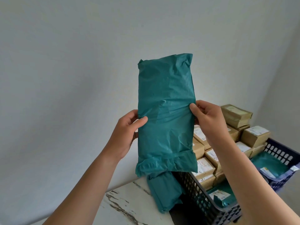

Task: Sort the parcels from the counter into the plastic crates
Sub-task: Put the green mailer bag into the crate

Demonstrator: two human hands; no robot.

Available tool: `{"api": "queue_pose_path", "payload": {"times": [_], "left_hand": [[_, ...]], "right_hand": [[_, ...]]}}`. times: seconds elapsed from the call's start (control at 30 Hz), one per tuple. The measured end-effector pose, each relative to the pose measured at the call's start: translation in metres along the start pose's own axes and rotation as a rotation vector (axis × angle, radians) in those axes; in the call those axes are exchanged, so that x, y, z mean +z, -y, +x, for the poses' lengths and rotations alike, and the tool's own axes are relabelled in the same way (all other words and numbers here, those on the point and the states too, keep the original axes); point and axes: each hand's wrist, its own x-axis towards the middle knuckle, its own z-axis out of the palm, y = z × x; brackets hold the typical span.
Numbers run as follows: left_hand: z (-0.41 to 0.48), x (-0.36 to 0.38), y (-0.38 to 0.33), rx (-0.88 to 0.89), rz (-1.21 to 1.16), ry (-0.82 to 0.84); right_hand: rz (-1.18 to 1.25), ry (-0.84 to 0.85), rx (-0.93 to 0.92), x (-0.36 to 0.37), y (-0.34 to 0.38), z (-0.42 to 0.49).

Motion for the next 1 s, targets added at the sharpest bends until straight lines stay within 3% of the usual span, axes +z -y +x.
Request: {"api": "queue_pose_path", "payload": {"times": [0.17, 0.27, 0.33, 0.4, 0.47, 0.53, 0.57, 0.63, 0.7, 0.77, 0.8, 0.83, 0.9, 1.0], "left_hand": [[0.001, 0.005, -0.023, 0.01, 0.0, -0.041], [0.007, 0.007, -0.031, 0.042, 0.099, -0.179], [0.011, 0.009, -0.034, 0.119, 0.222, -0.296], [0.008, 0.02, -0.036, 0.279, 0.338, -0.333], [0.001, 0.036, -0.033, 0.437, 0.464, -0.128], [-0.009, 0.05, -0.026, 0.545, 0.686, 0.174], [-0.01, 0.05, -0.024, 0.612, 0.788, 0.248], [-0.009, 0.041, -0.031, 0.746, 0.823, 0.218], [-0.004, 0.026, -0.041, 0.846, 0.752, 0.046], [0.006, 0.012, -0.057, 0.787, 0.685, -0.189], [0.009, 0.008, -0.068, 0.668, 0.653, -0.244], [0.012, 0.005, -0.078, 0.498, 0.608, -0.208], [0.016, -0.001, -0.094, 0.207, 0.398, 0.015], [0.011, -0.001, -0.1, 0.094, 0.189, 0.179]], "right_hand": [[-0.135, -0.098, -0.036, 0.01, 0.024, 0.004], [-0.39, -0.265, -0.18, 0.022, 0.04, -0.006], [-0.427, -0.208, -0.243, 0.033, 0.054, -0.021], [-0.317, 0.019, -0.15, 0.05, 0.067, -0.033], [-0.131, 0.141, -0.06, 0.066, 0.069, -0.036], [0.054, 0.036, -0.027, 0.07, 0.065, -0.027], [0.14, -0.036, 0.003, 0.066, 0.065, -0.021], [0.255, -0.105, 0.056, 0.051, 0.069, -0.01], [0.326, -0.083, 0.106, 0.034, 0.073, -0.005], [0.397, -0.026, 0.145, 0.024, 0.081, -0.003], [0.426, 0.001, 0.16, 0.02, 0.085, -0.001], [0.449, 0.024, 0.168, 0.017, 0.088, -0.001], [0.5, 0.054, 0.177, 0.016, 0.095, -0.004], [0.506, 0.093, 0.172, 0.015, 0.101, -0.007]]}}
